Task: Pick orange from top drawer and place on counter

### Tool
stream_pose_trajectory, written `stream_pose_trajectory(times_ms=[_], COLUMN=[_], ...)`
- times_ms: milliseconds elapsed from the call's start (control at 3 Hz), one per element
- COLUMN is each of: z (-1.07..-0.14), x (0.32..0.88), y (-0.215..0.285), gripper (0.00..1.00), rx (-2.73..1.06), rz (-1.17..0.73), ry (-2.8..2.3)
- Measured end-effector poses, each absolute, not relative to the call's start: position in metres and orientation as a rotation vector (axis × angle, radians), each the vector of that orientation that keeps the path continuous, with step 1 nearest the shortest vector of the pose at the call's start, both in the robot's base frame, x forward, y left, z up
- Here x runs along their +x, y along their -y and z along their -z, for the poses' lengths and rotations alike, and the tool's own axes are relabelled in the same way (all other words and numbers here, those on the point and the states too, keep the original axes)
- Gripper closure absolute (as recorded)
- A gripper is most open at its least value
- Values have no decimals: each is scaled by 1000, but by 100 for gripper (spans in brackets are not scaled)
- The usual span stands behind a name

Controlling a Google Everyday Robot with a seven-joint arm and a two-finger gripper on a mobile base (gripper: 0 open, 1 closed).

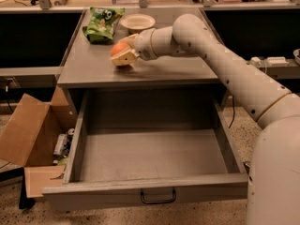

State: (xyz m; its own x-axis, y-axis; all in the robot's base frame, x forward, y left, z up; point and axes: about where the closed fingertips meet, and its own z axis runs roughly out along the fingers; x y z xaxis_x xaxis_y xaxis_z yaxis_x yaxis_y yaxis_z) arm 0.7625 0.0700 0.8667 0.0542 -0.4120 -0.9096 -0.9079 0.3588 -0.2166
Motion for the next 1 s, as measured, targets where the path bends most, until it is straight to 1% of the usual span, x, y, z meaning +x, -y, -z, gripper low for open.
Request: stream_pose_trajectory(times_ms=[1000], z=[-859], x=[758], y=[-55], gripper=[100], rx=[-1181], rz=[-585], ry=[-1580])
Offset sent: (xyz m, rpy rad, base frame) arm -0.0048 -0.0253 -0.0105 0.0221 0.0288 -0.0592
